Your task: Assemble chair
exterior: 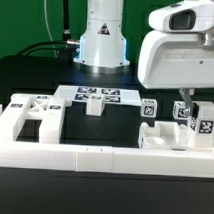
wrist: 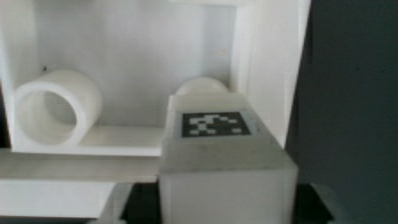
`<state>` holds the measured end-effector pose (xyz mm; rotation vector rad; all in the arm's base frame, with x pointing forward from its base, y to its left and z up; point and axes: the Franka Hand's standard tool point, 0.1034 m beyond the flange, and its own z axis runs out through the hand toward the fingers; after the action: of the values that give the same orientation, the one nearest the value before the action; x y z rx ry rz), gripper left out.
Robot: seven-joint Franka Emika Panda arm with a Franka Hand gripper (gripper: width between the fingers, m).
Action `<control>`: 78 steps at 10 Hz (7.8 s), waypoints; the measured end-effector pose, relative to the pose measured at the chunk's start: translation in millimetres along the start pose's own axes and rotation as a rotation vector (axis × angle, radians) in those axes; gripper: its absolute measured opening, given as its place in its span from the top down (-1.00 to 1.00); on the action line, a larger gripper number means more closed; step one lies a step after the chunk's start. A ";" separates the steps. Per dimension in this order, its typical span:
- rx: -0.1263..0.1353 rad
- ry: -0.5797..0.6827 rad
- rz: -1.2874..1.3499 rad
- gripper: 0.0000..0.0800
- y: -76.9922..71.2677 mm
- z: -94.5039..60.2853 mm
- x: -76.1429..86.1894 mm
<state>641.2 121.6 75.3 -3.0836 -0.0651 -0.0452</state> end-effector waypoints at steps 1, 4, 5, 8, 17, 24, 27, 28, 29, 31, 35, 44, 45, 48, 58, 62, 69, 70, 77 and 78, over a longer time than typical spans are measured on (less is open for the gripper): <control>0.001 0.000 0.021 0.29 0.3 0.3 0.0; 0.013 0.001 0.337 0.29 2.6 0.5 0.7; 0.013 0.001 0.371 0.29 2.9 0.5 0.7; 0.017 -0.002 0.566 0.28 4.3 0.6 0.8; 0.071 -0.010 1.304 0.00 4.2 1.5 -6.5; 0.056 -0.015 0.778 -0.62 2.0 -0.2 -3.6; 0.046 -0.005 0.448 -0.62 -0.6 -3.8 -0.7; 0.048 0.003 0.343 -0.62 -2.3 -3.9 0.0; 0.051 0.010 0.277 -0.62 -3.6 -3.3 0.1; 0.048 0.010 0.131 -0.62 0.4 -0.7 -2.4; 0.040 0.011 -0.026 -0.07 1.7 0.9 -3.0; 0.035 0.021 0.406 0.28 3.6 0.9 -1.2; 0.034 0.023 0.470 0.28 3.9 0.8 -0.9; 0.042 0.018 0.681 0.28 5.4 0.6 -0.5; 0.115 -0.009 1.403 0.28 3.2 0.4 -3.9; 0.094 -0.047 1.217 -0.52 -3.3 -0.7 -3.7; 0.073 -0.016 0.550 -0.62 -2.1 -2.2 1.2; 0.066 -0.020 0.494 -0.62 -2.2 -2.2 2.3; 0.012 0.009 -0.015 -0.62 7.8 -1.0 4.3; 0.012 0.009 -0.015 -0.39 7.7 -1.0 4.3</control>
Offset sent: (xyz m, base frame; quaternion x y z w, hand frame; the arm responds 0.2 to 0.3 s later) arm -0.0080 0.0119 -0.0039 0.0226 0.0030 0.3537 0.9351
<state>645.8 114.0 76.1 -3.0707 -0.0883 -0.0584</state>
